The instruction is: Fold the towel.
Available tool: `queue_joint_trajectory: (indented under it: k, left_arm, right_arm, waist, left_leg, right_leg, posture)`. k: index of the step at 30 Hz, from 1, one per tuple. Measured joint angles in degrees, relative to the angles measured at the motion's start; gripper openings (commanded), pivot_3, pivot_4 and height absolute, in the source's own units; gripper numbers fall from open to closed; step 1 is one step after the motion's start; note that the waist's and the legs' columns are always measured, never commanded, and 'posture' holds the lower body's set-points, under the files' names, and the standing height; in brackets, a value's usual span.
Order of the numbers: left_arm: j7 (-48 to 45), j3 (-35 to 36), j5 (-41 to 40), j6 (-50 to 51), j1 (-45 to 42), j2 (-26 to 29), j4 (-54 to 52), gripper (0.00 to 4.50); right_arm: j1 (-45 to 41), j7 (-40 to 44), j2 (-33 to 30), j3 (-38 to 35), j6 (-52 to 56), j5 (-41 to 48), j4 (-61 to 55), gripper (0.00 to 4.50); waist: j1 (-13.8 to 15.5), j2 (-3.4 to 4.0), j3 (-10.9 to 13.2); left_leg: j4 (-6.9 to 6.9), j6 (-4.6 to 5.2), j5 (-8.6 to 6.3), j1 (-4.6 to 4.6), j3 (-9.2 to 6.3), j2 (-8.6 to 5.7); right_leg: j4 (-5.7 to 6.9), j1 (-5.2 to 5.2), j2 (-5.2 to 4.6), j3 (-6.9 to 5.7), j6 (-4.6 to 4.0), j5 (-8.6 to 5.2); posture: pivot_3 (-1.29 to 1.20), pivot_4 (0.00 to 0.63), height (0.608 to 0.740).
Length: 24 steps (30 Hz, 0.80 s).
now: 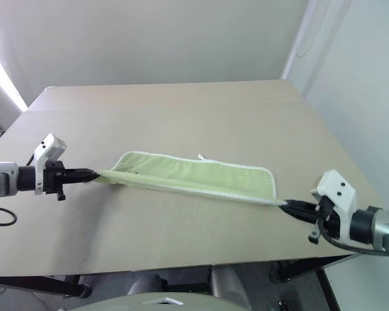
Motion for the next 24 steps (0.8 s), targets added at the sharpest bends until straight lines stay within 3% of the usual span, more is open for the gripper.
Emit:
queue_joint_trajectory:
  k: [7, 10, 18, 24]
  left_arm:
    - [-0.6, -8.7, 3.6, -1.3, -9.7, -2.9, 11.8, 0.00]
    - [0.0, -11.4, 6.7, -4.3, -17.1, -6.5, 21.1, 0.00]
    - [1.3, -13.3, 11.2, -12.1, -26.3, -14.0, 37.3, 0.00]
    - [2.6, -13.9, 13.9, -17.4, -31.4, -18.0, 47.8, 0.00]
  right_arm:
    - [-9.6, -4.6, 1.2, 8.6, 0.8, -2.5, 7.6, 0.02]
    - [-14.8, -6.8, 2.7, 11.6, 0.9, -3.6, 12.0, 0.02]
    - [-21.9, -12.5, 7.4, 18.9, 0.3, -9.3, 20.6, 0.02]
    - [-25.3, -13.5, 9.2, 20.1, -1.6, -11.2, 24.1, 0.02]
  waist:
    - [0.1, -0.02, 0.0]
    - [0.3, -0.02, 0.0]
    - [0.3, -0.01, 0.0]
    - [0.5, -0.02, 0.0]
  left_leg:
    - [-0.11, 0.03, 0.00, -0.04, -0.03, -0.05]
    - [-0.08, 0.03, 0.01, -0.04, -0.05, -0.12]
    - [-0.09, 0.05, 0.01, -0.10, -0.06, -0.16]
    - [0.02, 0.06, 0.01, -0.07, -0.06, -0.19]
  right_leg:
    - [0.20, -0.07, 0.07, 0.04, -0.06, 0.04]
    - [0.21, -0.03, 0.07, 0.10, -0.07, 0.06]
    - [0.27, -0.07, 0.11, 0.20, -0.06, 0.07]
    - [0.36, -0.05, 0.10, 0.23, -0.03, 0.09]
  posture:
    - [0.00, 0.000, 0.712]
    - [0.00, 0.000, 0.712]
    - [0.00, 0.000, 0.712]
    - [0.00, 0.000, 0.712]
